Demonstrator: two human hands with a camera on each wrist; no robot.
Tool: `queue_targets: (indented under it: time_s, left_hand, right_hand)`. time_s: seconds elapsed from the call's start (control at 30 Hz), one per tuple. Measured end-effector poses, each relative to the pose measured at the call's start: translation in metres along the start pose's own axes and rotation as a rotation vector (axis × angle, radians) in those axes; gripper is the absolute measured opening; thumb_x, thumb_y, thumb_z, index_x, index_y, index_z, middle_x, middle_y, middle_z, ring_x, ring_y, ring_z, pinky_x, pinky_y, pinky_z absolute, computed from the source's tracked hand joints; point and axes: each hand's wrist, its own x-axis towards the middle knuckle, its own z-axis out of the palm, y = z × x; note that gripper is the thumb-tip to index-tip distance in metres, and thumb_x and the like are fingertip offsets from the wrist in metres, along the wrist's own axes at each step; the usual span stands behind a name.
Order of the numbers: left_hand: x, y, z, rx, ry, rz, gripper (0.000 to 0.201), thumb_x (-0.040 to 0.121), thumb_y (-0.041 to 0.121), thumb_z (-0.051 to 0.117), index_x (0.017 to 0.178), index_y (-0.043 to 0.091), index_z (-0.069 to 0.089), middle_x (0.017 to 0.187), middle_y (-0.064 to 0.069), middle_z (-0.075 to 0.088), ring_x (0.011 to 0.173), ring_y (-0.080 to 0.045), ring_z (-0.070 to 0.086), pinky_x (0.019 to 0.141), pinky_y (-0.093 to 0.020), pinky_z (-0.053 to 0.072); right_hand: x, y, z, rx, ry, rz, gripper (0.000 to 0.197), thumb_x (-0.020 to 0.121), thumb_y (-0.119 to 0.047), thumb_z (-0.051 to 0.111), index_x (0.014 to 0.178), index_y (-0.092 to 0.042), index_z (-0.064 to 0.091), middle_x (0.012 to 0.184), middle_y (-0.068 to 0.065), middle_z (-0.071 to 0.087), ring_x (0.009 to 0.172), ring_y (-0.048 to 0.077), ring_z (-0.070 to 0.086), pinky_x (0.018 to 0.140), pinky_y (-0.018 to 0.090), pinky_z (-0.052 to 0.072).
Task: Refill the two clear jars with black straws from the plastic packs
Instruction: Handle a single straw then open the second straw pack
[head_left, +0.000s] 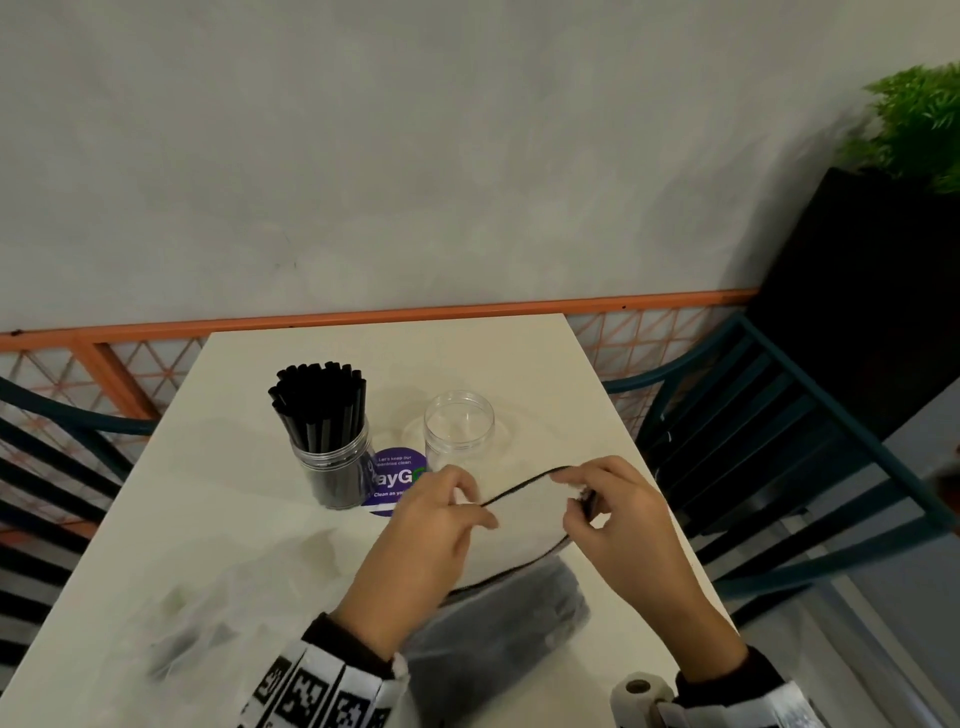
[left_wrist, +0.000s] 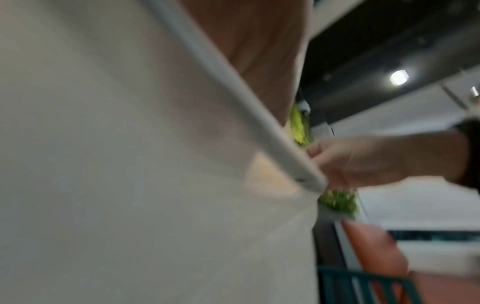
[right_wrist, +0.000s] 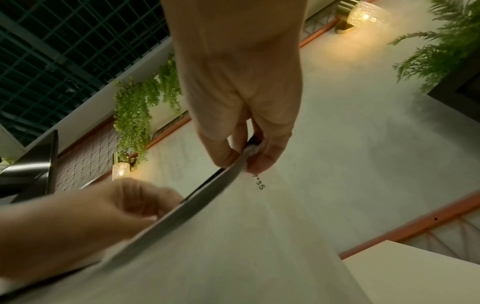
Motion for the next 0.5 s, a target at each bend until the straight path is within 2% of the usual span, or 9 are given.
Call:
queue_targets:
  time_s: [0.1, 0.2, 0.23, 0.27, 0.3, 0.33, 0.37, 0.43, 0.5]
  left_hand:
    - [-0.013, -0.027, -0.007, 0.263, 0.133, -0.173, 0.059, 0.053, -0.01, 0.072, 0.101, 0.024, 0.069, 0.093, -0.006, 0.059, 0.08, -0.023, 0.05, 0.061, -0.038, 0.048]
    - [-0.021, -0.033, -0.018, 0.225, 0.231, -0.375, 0.05, 0.068, -0.003, 0.068, 0.11, 0.023, 0.065, 0.092, -0.008, 0.05, 0.074, -0.026, 0.05, 0.066, -0.04, 0.052]
    - [-0.021, -0.03, -0.02, 0.125, 0.236, -0.421, 0.045, 0.074, 0.0, 0.065, 0.113, 0.023, 0.063, 0.091, -0.006, 0.047, 0.071, -0.023, 0.049, 0.069, -0.036, 0.052]
    - [-0.019, -0.027, -0.021, 0.008, 0.236, -0.464, 0.042, 0.079, 0.004, 0.062, 0.116, 0.023, 0.061, 0.088, -0.003, 0.047, 0.067, -0.017, 0.049, 0.07, -0.026, 0.049]
    - [-0.017, -0.024, -0.021, -0.105, 0.236, -0.498, 0.039, 0.082, 0.007, 0.062, 0.117, 0.024, 0.06, 0.08, -0.001, 0.048, 0.062, -0.01, 0.049, 0.066, -0.014, 0.044]
    - [-0.014, -0.023, -0.021, -0.22, 0.23, -0.529, 0.037, 0.082, 0.011, 0.063, 0.116, 0.026, 0.059, 0.071, 0.002, 0.051, 0.058, -0.007, 0.051, 0.064, -0.01, 0.043]
    - [-0.012, -0.023, -0.02, -0.359, 0.224, -0.564, 0.035, 0.082, 0.012, 0.065, 0.113, 0.027, 0.059, 0.067, 0.003, 0.057, 0.06, -0.004, 0.055, 0.067, -0.009, 0.045]
    - [-0.008, -0.021, -0.021, -0.693, 0.207, -0.649, 0.029, 0.082, 0.009, 0.065, 0.107, 0.023, 0.062, 0.077, -0.003, 0.069, 0.074, -0.01, 0.064, 0.079, -0.021, 0.052]
    - [-0.006, -0.021, -0.02, -1.008, 0.189, -0.705, 0.029, 0.084, 0.001, 0.058, 0.109, 0.015, 0.062, 0.084, -0.007, 0.07, 0.077, -0.015, 0.066, 0.073, -0.025, 0.055]
  right_hand:
    - [0.002, 0.004, -0.007, 0.011, 0.048, 0.049, 0.035, 0.078, 0.005, 0.062, 0.106, -0.016, 0.068, 0.094, -0.008, 0.05, 0.081, 0.002, 0.053, 0.071, 0.003, 0.041]
    - [0.002, 0.003, -0.009, 0.016, 0.083, 0.085, 0.027, 0.079, 0.004, 0.062, 0.09, -0.02, 0.07, 0.096, -0.005, 0.047, 0.083, -0.001, 0.053, 0.072, 0.002, 0.042]
    - [0.003, 0.001, -0.007, 0.023, 0.088, 0.106, 0.024, 0.079, 0.003, 0.062, 0.084, -0.019, 0.068, 0.093, -0.005, 0.049, 0.082, -0.001, 0.054, 0.07, 0.003, 0.042]
    - [0.005, -0.001, -0.006, 0.044, 0.089, 0.132, 0.022, 0.079, 0.003, 0.063, 0.08, -0.019, 0.065, 0.088, -0.005, 0.052, 0.08, 0.0, 0.055, 0.068, 0.004, 0.044]
    - [0.007, -0.003, -0.004, 0.086, 0.079, 0.17, 0.02, 0.079, 0.002, 0.063, 0.079, -0.018, 0.062, 0.085, -0.007, 0.056, 0.076, 0.002, 0.058, 0.065, 0.007, 0.046]
    - [0.009, -0.005, -0.003, 0.151, 0.057, 0.227, 0.019, 0.081, 0.0, 0.062, 0.081, -0.018, 0.059, 0.082, -0.007, 0.061, 0.073, 0.004, 0.061, 0.063, 0.009, 0.048]
    - [0.012, -0.007, -0.001, 0.24, 0.021, 0.302, 0.018, 0.083, -0.002, 0.062, 0.085, -0.019, 0.056, 0.081, -0.004, 0.066, 0.074, 0.006, 0.063, 0.062, 0.011, 0.05]
    - [0.016, -0.01, 0.004, 0.493, -0.063, 0.483, 0.016, 0.086, -0.004, 0.059, 0.094, -0.017, 0.054, 0.085, 0.006, 0.07, 0.078, 0.017, 0.068, 0.069, 0.022, 0.056]
    - [0.017, -0.01, 0.011, 0.724, -0.133, 0.647, 0.017, 0.088, -0.003, 0.057, 0.101, -0.013, 0.055, 0.091, 0.013, 0.07, 0.082, 0.024, 0.069, 0.072, 0.033, 0.056]
